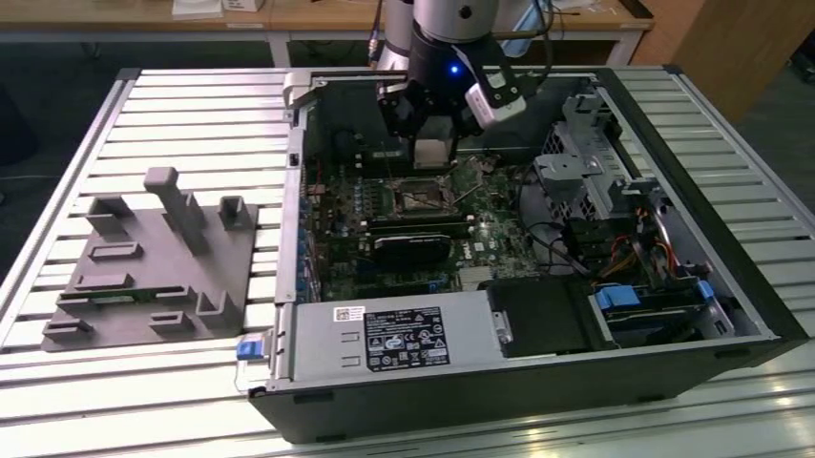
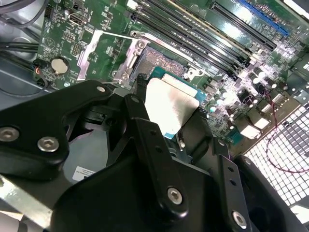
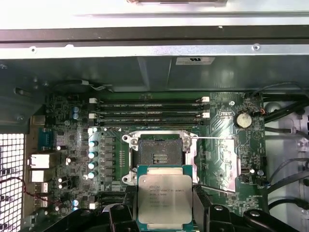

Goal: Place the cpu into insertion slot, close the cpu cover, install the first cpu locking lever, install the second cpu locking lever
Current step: 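Place the cpu into insertion slot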

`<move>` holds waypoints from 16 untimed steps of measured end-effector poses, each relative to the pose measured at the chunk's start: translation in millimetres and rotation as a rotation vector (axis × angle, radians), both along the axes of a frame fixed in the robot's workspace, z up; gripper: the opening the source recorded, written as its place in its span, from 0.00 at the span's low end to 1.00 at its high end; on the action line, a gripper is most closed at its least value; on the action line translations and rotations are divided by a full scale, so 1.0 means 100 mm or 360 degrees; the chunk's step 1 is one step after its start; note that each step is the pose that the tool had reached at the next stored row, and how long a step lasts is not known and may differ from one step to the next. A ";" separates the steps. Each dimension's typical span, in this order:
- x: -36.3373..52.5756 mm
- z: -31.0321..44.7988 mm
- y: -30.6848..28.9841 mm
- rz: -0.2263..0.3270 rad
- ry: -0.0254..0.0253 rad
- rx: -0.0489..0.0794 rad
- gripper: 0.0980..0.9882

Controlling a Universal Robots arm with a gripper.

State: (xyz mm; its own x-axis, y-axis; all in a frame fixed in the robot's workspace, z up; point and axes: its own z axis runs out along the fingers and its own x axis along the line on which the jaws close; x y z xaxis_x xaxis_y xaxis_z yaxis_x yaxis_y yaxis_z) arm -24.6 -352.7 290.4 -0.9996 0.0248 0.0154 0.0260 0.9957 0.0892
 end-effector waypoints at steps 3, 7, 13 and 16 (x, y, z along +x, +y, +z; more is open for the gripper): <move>0.000 -0.025 0.000 0.0000 0.00001 0.0000 0.50; -0.008 -0.075 0.001 0.0000 -0.00001 0.0000 0.50; -0.034 -0.157 0.014 0.0000 0.00000 0.0000 0.50; -0.051 -0.201 0.027 0.0000 -0.00001 0.0000 0.50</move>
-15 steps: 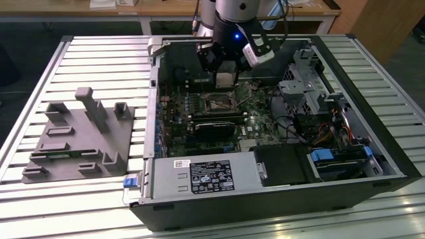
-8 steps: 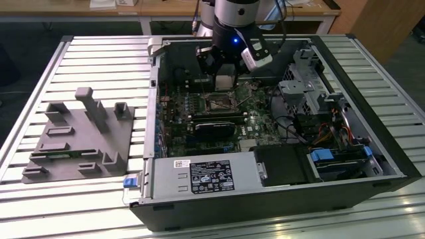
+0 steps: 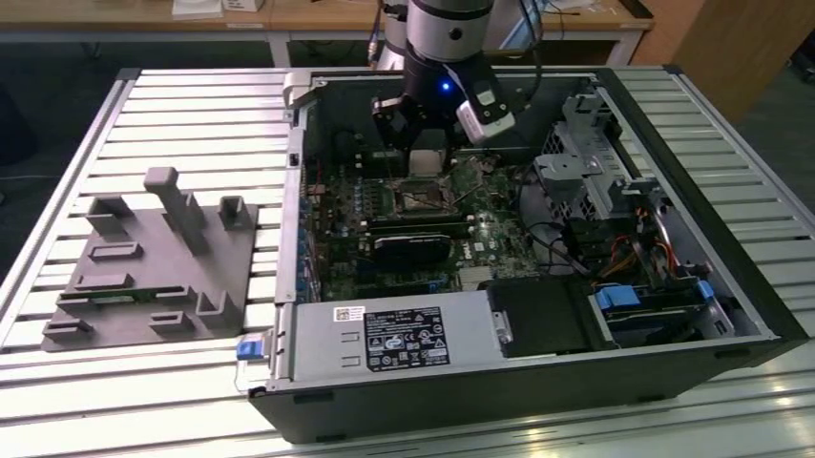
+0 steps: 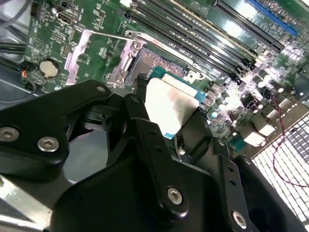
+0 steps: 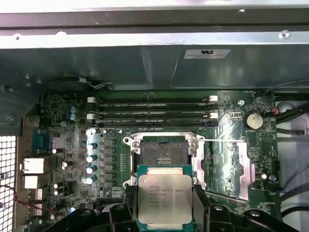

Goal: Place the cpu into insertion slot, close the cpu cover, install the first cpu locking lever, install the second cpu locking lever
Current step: 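Place the cpu into insertion slot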

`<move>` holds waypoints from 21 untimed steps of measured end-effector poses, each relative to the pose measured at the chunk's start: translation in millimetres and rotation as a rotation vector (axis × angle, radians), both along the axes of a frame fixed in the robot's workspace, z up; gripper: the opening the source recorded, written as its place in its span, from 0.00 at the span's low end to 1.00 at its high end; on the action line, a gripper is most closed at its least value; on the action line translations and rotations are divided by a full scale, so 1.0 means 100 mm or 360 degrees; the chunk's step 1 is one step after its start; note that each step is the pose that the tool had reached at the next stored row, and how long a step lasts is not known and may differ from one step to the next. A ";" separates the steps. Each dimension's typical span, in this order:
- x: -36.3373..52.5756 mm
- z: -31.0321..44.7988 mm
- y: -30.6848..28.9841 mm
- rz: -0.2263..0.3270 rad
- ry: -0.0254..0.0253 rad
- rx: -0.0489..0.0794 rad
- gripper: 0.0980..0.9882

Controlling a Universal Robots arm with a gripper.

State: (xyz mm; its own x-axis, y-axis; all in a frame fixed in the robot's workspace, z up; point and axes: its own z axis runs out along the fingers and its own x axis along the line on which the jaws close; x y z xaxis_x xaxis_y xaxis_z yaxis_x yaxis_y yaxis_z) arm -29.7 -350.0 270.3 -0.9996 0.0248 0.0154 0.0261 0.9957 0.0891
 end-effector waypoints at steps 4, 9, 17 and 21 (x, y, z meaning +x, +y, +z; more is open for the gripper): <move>-0.007 -0.059 0.020 0.0000 0.00000 0.0000 0.50; -0.008 -0.116 0.053 0.0000 0.00000 0.0000 0.50; -0.008 -0.217 0.075 0.0000 0.00001 0.0000 0.50; -0.008 -0.256 0.085 0.0000 0.00000 0.0000 0.50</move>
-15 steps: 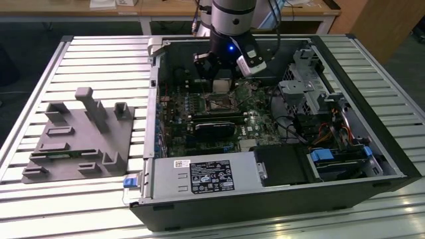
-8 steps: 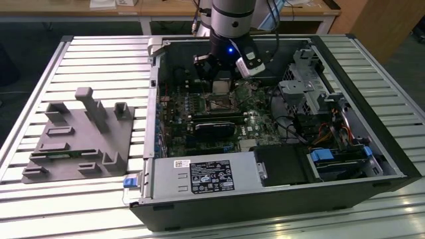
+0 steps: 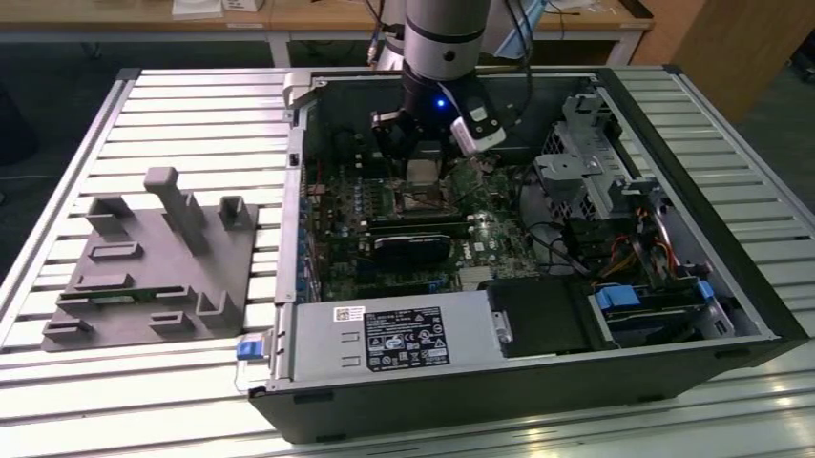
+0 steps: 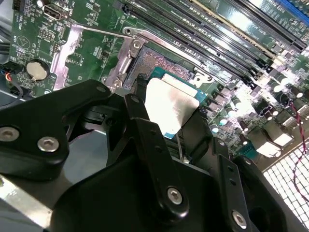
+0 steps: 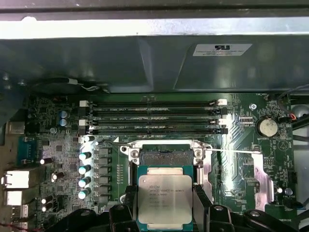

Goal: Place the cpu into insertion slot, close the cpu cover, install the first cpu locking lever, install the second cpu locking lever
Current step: 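Place the cpu into insertion slot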

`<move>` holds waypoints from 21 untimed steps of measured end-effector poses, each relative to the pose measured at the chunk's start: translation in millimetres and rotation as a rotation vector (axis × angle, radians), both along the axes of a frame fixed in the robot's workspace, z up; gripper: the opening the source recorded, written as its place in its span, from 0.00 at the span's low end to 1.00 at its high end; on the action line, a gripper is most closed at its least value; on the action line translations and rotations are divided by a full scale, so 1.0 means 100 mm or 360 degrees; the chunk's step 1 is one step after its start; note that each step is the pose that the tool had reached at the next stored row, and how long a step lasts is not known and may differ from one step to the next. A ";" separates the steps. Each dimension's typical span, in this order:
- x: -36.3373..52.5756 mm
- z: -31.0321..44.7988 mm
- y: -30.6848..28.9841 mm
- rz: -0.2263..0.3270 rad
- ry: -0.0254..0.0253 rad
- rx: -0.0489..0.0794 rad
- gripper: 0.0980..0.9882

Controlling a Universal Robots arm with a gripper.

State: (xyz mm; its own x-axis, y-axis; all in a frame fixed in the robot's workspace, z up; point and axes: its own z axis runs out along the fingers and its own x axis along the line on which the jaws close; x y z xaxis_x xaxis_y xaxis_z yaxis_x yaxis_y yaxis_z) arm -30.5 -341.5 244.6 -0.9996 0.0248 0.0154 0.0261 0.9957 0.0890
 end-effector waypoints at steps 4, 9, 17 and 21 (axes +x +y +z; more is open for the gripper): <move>0.000 -0.012 0.006 0.0000 0.00000 0.0000 0.50; 0.000 -0.012 0.007 -0.0003 0.00001 0.0000 0.50; 0.000 -0.015 0.007 -0.0148 0.00001 0.0000 0.50; 0.000 -0.017 0.007 -0.0235 0.00000 0.0000 0.50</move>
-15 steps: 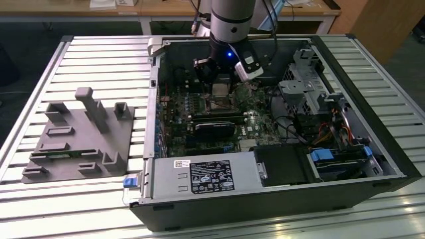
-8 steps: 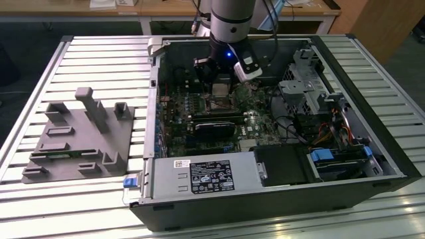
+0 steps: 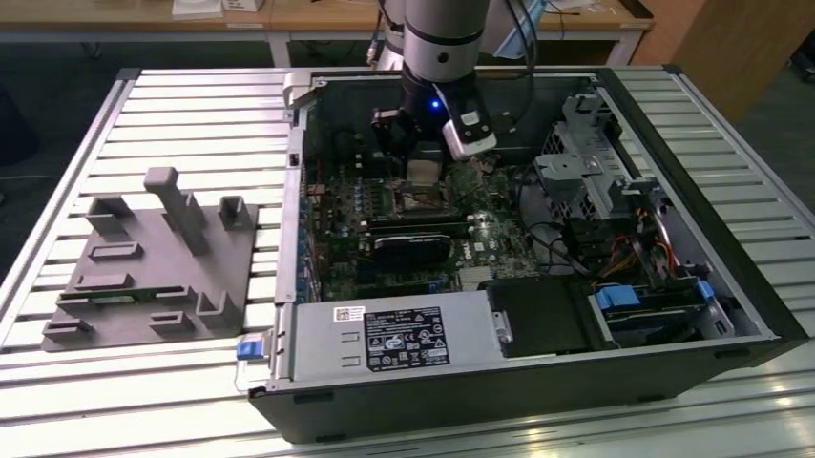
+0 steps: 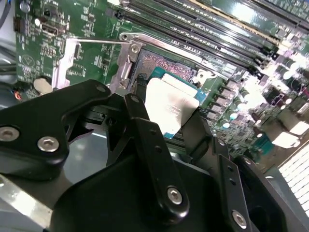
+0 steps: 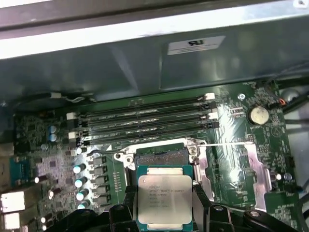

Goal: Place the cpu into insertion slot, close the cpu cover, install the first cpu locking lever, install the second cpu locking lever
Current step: 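Place the cpu into insertion slot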

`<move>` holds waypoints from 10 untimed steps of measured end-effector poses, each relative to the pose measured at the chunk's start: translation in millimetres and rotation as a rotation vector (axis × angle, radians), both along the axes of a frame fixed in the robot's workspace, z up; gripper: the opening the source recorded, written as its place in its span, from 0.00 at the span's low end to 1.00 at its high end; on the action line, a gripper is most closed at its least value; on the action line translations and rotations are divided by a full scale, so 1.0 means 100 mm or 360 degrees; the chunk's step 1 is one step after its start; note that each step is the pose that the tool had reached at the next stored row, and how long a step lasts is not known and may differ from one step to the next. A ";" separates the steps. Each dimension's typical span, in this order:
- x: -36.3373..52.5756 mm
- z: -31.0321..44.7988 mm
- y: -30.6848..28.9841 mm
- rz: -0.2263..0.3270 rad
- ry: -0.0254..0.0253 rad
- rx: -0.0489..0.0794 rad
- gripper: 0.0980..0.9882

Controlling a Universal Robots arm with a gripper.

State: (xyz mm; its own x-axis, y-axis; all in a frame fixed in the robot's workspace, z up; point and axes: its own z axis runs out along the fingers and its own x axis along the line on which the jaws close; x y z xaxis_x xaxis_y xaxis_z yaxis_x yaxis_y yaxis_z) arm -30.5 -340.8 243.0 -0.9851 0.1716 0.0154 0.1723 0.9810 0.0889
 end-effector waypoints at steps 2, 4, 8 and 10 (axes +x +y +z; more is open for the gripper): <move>0.000 -0.001 0.000 -0.0042 0.00000 0.0000 0.50; 0.000 -0.002 0.000 -0.0080 0.00000 0.0000 0.50; 0.000 -0.006 0.000 -0.0161 0.00000 0.0000 0.50; 0.000 -0.008 0.000 -0.0200 0.00001 0.0000 0.50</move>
State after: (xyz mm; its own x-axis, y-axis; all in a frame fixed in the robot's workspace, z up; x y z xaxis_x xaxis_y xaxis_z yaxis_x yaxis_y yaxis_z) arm -30.5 -340.8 242.1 -0.9558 0.2938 0.0154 0.2939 0.9517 0.0889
